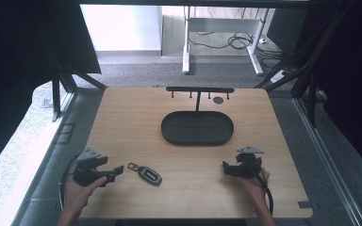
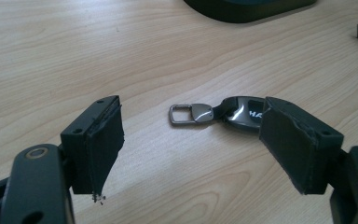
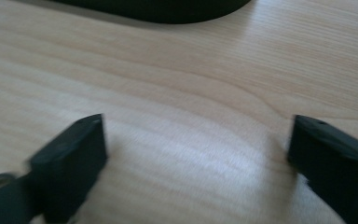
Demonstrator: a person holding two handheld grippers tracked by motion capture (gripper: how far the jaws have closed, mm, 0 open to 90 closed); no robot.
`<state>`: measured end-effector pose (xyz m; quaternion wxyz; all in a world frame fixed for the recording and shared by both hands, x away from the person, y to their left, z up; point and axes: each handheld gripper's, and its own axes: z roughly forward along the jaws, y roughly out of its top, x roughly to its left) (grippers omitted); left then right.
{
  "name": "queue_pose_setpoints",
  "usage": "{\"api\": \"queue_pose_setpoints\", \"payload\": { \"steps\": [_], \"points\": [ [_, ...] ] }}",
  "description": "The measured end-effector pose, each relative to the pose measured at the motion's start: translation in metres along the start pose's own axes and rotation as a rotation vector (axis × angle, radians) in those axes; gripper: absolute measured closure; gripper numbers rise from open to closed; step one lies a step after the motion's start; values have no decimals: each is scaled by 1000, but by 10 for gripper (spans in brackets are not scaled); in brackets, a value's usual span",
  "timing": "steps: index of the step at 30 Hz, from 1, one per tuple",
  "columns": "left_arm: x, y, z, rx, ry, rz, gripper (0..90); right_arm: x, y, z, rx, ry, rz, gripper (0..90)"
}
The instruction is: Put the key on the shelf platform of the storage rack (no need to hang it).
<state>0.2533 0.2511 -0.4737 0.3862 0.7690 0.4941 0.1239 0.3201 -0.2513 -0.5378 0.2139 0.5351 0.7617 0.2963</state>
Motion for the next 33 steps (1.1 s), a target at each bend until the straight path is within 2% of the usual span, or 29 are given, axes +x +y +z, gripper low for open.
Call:
{"api": "queue_pose_setpoints", "payload": {
  "steps": [5,12,14,20,26,33],
  "points": [
    [-4,-1,-4,-9,0,6,220,-1,0,-5,10,31,-20,172],
    [-5,-1,-3,-4,-1,9,220,4,-3,-16,-12,95,-58,240],
    [-5,-1,-2,-1,-3,13,221,5,0,-19,8,124,-65,243],
    [-7,1,-3,-6,-7,18,219,5,2,-25,-20,142,-74,277],
    [-9,1,-3,-8,-9,22,219,0,2,-28,-27,158,-42,278],
    [-7,1,-2,-4,-7,17,219,-2,3,-30,-32,160,-38,290]
  ]
}}
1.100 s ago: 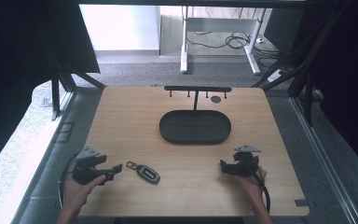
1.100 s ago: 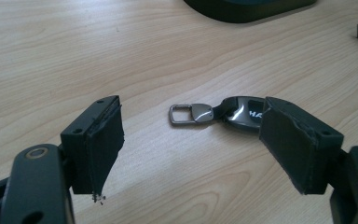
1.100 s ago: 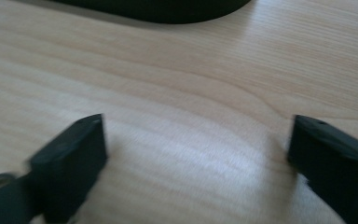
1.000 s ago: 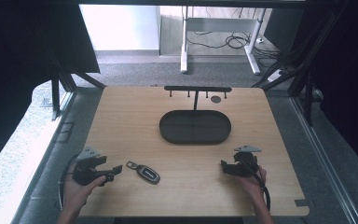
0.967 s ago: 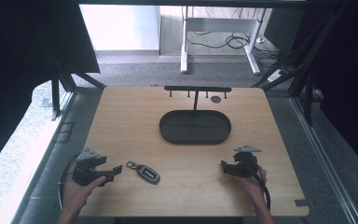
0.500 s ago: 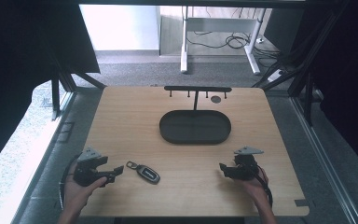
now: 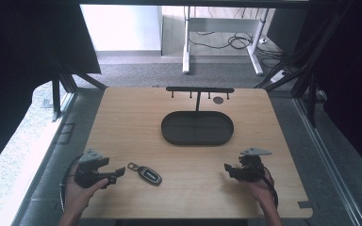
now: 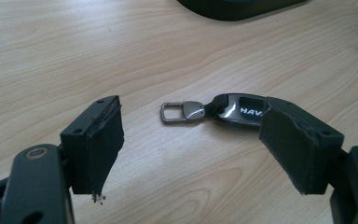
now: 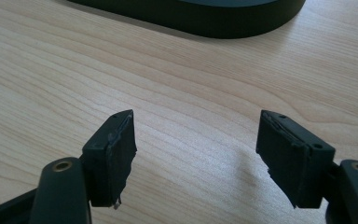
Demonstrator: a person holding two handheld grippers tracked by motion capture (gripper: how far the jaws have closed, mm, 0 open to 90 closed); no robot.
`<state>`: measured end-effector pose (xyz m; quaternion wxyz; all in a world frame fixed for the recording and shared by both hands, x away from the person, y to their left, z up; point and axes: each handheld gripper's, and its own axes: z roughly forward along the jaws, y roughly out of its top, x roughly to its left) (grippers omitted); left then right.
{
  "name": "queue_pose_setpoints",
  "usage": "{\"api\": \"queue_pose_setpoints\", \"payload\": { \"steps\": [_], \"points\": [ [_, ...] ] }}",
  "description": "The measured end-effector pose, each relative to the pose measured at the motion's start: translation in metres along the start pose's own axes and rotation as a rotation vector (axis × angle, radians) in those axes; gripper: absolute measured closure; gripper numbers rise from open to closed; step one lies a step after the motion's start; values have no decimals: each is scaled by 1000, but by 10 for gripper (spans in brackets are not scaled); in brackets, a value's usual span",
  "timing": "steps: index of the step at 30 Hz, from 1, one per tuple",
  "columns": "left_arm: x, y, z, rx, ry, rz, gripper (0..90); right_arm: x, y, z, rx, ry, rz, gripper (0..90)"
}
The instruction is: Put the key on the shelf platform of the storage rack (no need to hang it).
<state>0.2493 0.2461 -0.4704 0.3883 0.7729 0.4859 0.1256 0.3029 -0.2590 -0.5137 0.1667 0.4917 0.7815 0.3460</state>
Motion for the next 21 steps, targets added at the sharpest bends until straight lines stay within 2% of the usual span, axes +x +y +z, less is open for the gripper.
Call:
{"api": "queue_pose_setpoints", "payload": {
  "steps": [4,8,14,21],
  "points": [
    [1,0,-1,1,2,-5,219,0,2,-2,-5,4,-6,303],
    [0,3,-8,-23,1,-1,219,0,5,-1,12,7,-10,320],
    [1,1,-6,-18,-5,-6,219,8,16,-8,30,14,-50,333],
    [0,2,-4,-14,-9,-2,219,12,26,-7,69,29,-90,345]
  ]
}}
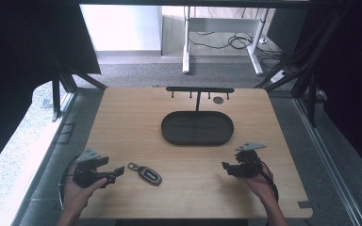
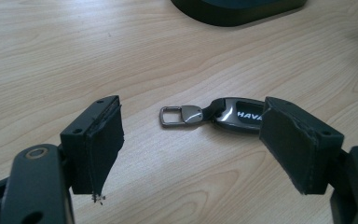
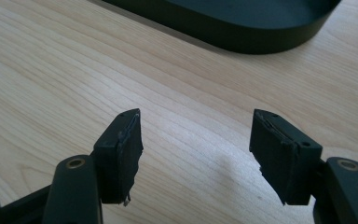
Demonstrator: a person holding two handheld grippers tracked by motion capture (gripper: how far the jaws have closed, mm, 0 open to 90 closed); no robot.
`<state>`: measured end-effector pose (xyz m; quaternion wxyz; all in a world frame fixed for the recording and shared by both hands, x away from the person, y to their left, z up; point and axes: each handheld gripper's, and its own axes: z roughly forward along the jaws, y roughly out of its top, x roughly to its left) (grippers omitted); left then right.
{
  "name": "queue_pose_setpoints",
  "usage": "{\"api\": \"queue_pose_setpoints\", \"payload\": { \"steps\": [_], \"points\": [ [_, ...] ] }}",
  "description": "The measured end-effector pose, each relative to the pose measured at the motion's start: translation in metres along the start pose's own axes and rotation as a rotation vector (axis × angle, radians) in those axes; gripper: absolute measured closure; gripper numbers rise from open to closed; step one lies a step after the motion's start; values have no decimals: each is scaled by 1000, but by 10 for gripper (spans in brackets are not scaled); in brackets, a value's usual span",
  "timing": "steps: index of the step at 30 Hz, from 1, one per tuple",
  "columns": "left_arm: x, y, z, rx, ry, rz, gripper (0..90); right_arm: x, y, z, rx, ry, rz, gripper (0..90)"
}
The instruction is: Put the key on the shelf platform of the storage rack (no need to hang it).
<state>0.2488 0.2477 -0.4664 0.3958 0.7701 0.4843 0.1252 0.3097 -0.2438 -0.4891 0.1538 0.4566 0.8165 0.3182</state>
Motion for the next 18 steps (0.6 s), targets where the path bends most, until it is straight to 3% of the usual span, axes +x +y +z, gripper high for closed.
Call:
{"api": "queue_pose_setpoints", "payload": {
  "steps": [10,18],
  "points": [
    [-1,-1,2,6,0,4,219,8,23,-13,14,34,-38,374],
    [0,-1,3,9,1,3,219,21,37,-12,44,74,-87,370]
  ]
}}
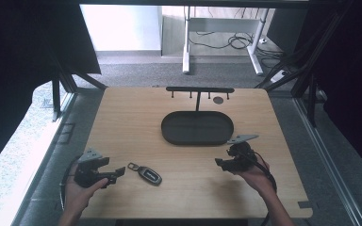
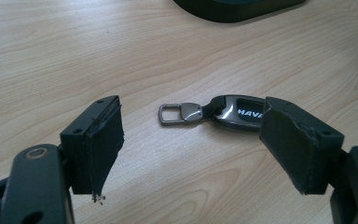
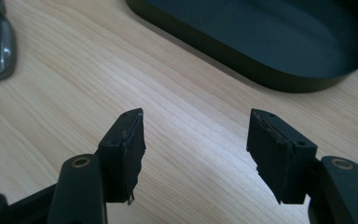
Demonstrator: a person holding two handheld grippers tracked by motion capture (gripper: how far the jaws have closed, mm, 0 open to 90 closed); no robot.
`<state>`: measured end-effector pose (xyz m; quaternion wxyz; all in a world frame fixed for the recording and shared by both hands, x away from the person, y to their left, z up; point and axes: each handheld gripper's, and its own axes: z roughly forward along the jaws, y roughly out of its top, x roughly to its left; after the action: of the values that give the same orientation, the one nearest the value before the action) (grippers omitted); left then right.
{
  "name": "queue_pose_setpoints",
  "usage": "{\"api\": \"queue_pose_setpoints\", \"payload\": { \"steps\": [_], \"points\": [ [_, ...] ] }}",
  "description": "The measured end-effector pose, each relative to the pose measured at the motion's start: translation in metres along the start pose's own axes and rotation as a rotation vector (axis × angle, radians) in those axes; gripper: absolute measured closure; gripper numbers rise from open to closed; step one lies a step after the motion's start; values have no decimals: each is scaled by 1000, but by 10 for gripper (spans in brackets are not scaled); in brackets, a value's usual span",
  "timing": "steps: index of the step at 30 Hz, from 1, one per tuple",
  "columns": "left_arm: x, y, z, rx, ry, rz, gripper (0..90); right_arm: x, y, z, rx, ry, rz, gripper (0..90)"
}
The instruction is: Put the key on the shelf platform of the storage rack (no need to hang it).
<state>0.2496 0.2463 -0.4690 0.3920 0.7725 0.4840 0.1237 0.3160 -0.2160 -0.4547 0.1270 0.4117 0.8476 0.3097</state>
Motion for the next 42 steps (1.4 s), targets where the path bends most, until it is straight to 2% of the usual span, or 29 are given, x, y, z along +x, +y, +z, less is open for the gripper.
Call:
{"api": "queue_pose_setpoints", "payload": {
  "steps": [11,17,28,42],
  "points": [
    [0,0,0,3,0,1,219,24,26,2,6,43,-87,358],
    [1,0,0,0,1,-3,219,35,39,9,22,69,-124,354],
    [2,0,-1,-2,2,-5,219,53,56,23,30,105,-165,357],
    [3,-1,-1,-2,2,-7,219,74,72,40,61,121,-226,350]
  ]
}}
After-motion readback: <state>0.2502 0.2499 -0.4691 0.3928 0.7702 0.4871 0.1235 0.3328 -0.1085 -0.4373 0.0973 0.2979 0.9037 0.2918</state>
